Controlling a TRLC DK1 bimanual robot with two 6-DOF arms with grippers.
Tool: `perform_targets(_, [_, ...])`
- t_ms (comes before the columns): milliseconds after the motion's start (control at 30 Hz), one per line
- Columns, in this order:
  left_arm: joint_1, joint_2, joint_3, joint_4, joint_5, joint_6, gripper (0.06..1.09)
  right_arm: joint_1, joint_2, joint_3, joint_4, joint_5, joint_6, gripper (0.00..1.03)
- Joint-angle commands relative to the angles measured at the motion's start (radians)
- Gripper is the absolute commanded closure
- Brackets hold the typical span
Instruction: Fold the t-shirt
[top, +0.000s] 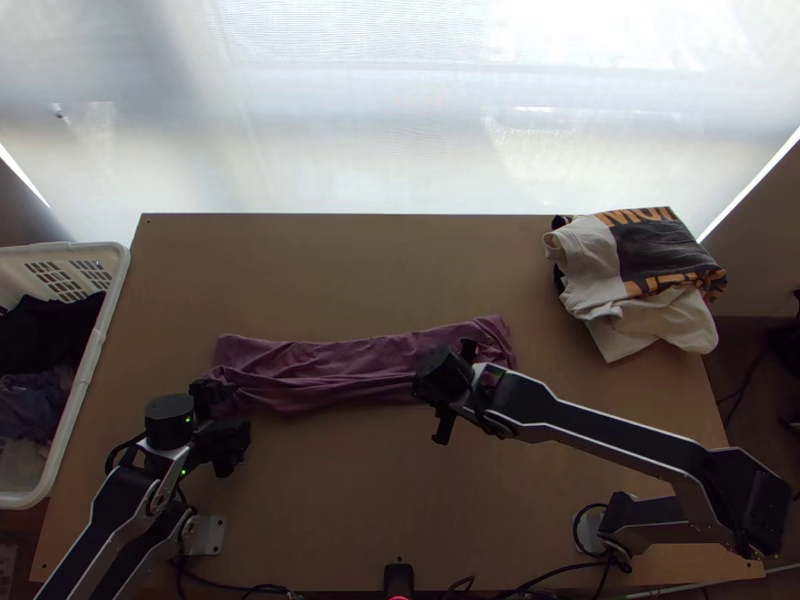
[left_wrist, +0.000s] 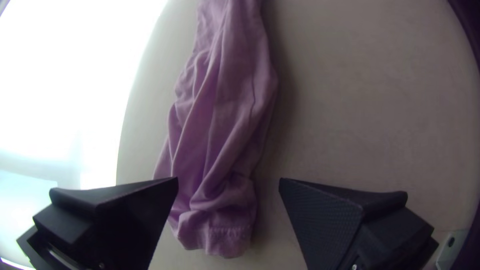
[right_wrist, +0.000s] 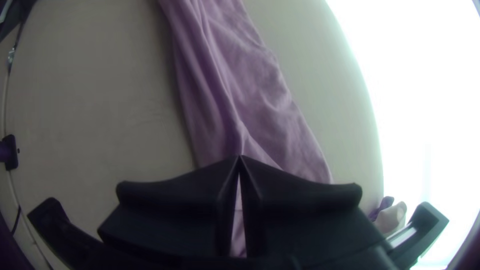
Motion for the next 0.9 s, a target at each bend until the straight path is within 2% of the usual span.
perform_targets(0, [-0.001, 0.050, -0.051, 0.125, -0.001, 0.030, 0.11, 0.022, 0.004, -0.039, 0.047, 0.002, -0.006, 1.00])
perform_targets(700, [0.051, 0.131, -0.103, 0.336, -0.005, 0.065, 0.11, 0.034, 0.059, -0.135, 0.169, 0.002, 0.010, 1.00])
perform_targets(867, [0.054, 0.220, -0.103, 0.422, -0.007, 0.063, 0.11, 0.033, 0.070, -0.152, 0.189, 0.002, 0.010, 1.00])
